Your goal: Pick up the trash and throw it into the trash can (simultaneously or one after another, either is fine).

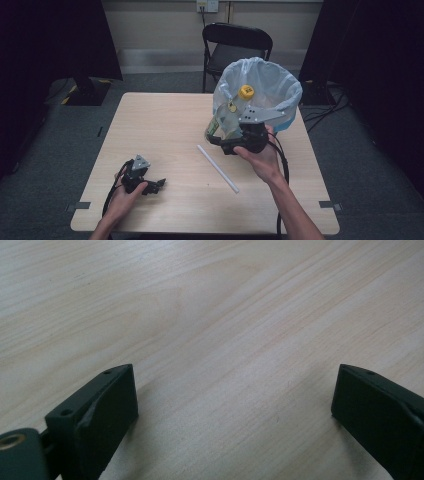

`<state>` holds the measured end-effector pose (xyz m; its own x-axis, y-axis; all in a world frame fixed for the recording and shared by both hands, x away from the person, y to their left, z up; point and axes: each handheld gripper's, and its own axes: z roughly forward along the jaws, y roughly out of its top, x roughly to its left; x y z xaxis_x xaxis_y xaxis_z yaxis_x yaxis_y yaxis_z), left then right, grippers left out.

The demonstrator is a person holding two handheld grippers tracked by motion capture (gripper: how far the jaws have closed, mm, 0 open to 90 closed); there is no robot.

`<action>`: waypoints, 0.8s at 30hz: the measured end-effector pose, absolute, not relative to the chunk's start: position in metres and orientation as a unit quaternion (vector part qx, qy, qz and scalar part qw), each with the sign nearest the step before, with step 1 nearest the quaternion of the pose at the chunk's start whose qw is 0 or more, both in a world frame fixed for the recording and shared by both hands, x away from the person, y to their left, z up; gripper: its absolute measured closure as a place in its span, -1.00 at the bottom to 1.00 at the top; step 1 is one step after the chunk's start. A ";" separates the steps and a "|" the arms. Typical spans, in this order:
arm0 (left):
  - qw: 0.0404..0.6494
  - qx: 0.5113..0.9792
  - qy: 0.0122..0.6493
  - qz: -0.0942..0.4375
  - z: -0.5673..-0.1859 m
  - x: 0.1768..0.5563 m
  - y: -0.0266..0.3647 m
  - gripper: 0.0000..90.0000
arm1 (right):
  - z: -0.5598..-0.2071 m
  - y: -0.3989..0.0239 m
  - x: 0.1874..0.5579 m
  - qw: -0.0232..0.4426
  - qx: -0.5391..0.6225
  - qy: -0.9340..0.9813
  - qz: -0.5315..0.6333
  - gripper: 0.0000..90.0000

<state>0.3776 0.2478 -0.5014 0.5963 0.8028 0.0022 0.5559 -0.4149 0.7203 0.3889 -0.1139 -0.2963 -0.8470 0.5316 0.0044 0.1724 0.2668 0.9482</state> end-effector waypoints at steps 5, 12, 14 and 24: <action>0.349 0.822 0.413 0.177 -0.501 0.378 0.248 -0.91 | -0.282 -0.117 0.395 0.173 0.225 0.773 0.568 -0.38; 0.349 0.822 0.413 0.177 -0.501 0.378 0.248 -0.91 | -0.266 -0.121 0.403 0.179 0.227 0.762 0.580 -0.38; 0.349 0.822 0.413 0.177 -0.501 0.378 0.248 -0.91 | -0.260 -0.123 0.405 0.187 0.230 0.756 0.584 -0.38; 0.349 0.822 0.413 0.177 -0.501 0.378 0.248 -0.91 | -0.237 -0.137 0.422 0.207 0.245 0.742 0.589 -0.38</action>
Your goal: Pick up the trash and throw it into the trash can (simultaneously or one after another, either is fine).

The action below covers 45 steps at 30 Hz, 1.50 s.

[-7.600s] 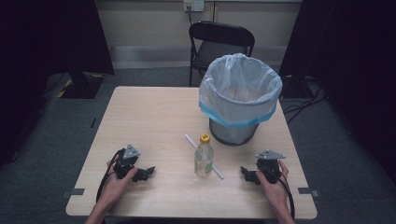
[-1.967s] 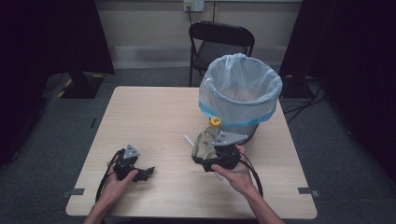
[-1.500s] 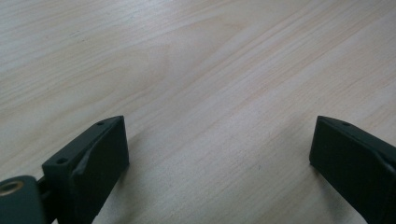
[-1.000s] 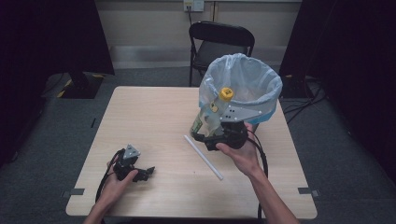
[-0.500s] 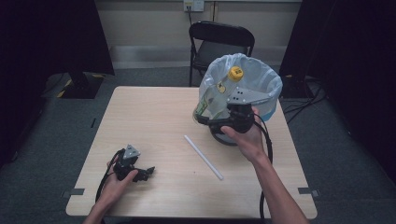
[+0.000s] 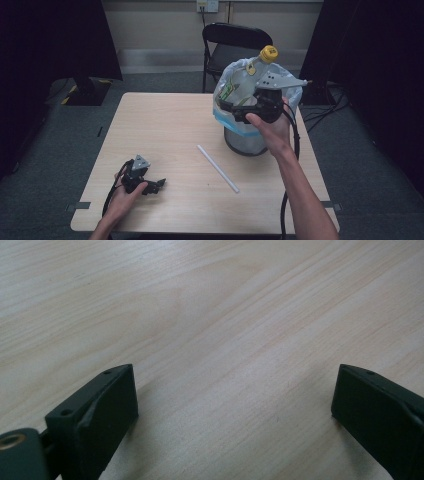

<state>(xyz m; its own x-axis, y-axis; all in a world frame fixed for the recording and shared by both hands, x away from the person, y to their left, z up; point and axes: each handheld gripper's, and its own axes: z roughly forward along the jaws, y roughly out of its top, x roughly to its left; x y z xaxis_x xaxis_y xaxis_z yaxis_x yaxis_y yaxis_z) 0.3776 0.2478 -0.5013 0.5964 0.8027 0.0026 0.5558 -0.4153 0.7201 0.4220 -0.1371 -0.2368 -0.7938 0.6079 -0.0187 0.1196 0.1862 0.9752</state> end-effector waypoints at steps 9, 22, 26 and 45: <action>0.349 0.822 0.413 0.177 -0.501 0.378 0.248 -0.91 | -0.226 -0.150 0.438 0.219 0.261 0.733 0.588 -0.38; 0.349 0.822 0.413 0.177 -0.501 0.378 0.248 -0.91 | -0.226 -0.169 0.468 0.236 0.315 0.727 0.563 -0.38; 0.349 0.822 0.413 0.177 -0.501 0.378 0.248 -0.91 | -0.227 -0.176 0.478 0.242 0.333 0.727 0.549 -0.38; 0.349 0.822 0.413 0.177 -0.501 0.378 0.248 -0.91 | -0.233 -0.194 0.501 0.257 0.396 0.738 0.483 -0.40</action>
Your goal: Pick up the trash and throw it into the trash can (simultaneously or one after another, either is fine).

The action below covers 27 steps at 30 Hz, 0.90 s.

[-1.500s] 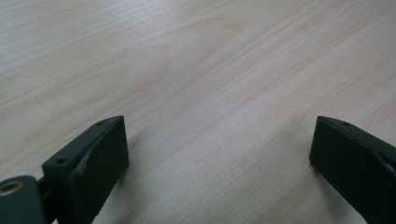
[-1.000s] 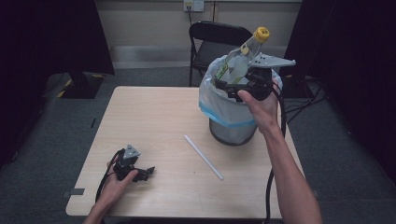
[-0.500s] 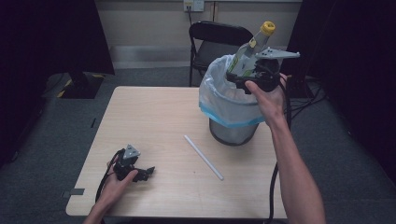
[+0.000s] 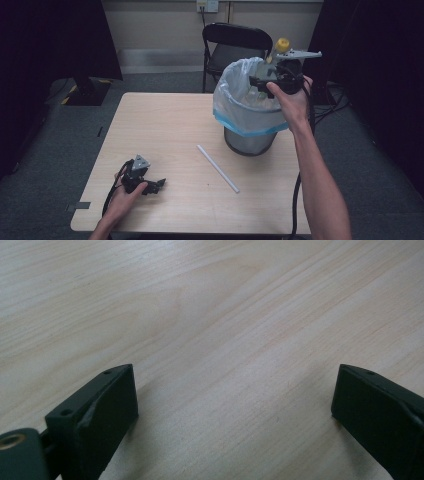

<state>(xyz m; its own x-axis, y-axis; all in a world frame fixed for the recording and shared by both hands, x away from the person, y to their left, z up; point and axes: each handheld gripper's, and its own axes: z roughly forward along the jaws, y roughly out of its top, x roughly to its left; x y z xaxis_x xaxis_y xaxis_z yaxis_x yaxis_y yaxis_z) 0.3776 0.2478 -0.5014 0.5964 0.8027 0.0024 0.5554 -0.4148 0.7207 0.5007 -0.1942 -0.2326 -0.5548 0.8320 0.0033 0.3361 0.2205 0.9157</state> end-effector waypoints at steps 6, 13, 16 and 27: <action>0.350 0.822 0.413 0.176 -0.501 0.377 0.248 -0.91 | -0.231 -0.200 0.499 0.267 0.397 0.712 0.513 -0.36; 0.350 0.823 0.411 0.176 -0.501 0.377 0.249 -0.91 | -0.230 -0.197 0.493 0.263 0.384 0.719 0.516 -0.36; 0.348 0.825 0.410 0.176 -0.501 0.377 0.249 -0.91 | -0.231 -0.195 0.492 0.256 0.378 0.724 0.518 -0.36; 0.348 0.825 0.409 0.176 -0.501 0.377 0.249 -0.91 | -0.234 -0.178 0.476 0.226 0.343 0.743 0.528 -0.27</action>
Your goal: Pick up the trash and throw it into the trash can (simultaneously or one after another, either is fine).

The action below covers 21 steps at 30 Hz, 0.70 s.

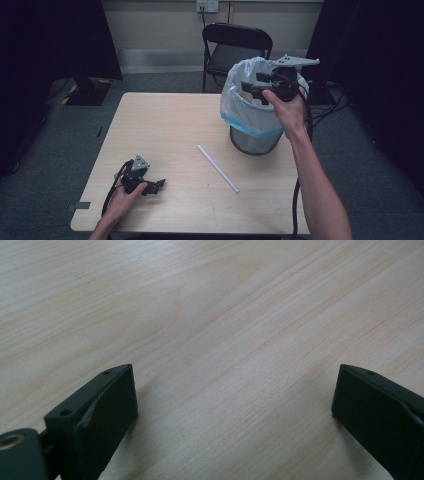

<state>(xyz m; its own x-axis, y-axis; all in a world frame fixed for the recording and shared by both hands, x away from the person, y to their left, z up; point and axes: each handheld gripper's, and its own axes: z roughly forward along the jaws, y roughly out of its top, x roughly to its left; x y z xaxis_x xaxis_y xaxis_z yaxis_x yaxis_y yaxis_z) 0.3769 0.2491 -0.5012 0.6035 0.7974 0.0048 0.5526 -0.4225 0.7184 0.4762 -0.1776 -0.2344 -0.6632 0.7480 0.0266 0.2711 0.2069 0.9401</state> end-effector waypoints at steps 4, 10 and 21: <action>0.348 0.825 0.409 0.176 -0.501 0.377 0.249 -0.91 | -0.239 -0.169 0.467 0.216 0.328 0.748 0.535 -0.22; 0.348 0.825 0.409 0.176 -0.501 0.377 0.249 -0.91 | -0.247 -0.159 0.456 0.201 0.310 0.754 0.543 -0.17; 0.348 0.825 0.409 0.176 -0.501 0.377 0.249 -0.91 | -0.265 -0.143 0.433 0.194 0.275 0.772 0.539 -0.15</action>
